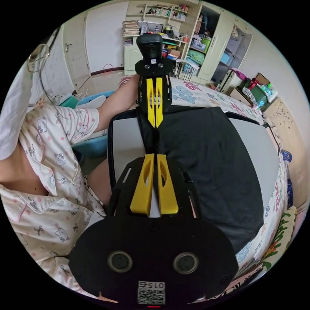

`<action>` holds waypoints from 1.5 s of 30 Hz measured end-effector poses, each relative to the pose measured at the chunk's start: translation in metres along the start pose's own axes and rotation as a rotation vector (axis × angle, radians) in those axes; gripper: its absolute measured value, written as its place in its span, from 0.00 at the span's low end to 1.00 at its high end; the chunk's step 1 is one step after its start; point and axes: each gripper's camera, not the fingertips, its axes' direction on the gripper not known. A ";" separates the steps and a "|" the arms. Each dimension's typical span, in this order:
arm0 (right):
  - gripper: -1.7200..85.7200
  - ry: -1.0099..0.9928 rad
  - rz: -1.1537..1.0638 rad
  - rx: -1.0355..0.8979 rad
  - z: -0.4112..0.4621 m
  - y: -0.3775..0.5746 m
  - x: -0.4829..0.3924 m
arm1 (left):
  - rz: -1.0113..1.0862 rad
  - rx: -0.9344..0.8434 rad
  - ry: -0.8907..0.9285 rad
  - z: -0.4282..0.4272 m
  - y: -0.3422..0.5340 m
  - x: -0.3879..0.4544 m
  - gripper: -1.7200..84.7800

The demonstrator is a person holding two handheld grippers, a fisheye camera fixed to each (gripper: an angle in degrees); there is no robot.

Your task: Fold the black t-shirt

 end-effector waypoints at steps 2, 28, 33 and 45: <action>0.03 -0.002 -0.003 0.007 -0.018 -0.013 -0.001 | 0.015 0.027 -0.034 -0.011 0.030 0.008 0.02; 0.09 0.289 0.477 0.399 -0.369 0.000 0.017 | -0.389 0.226 -0.280 0.027 0.083 -0.088 0.05; 0.10 0.299 0.473 0.359 -0.368 -0.022 -0.006 | -0.368 0.001 -0.190 0.126 0.039 -0.108 0.09; 0.11 0.293 0.360 0.231 -0.369 -0.147 -0.027 | -0.485 -0.217 -0.123 0.229 0.049 -0.185 0.07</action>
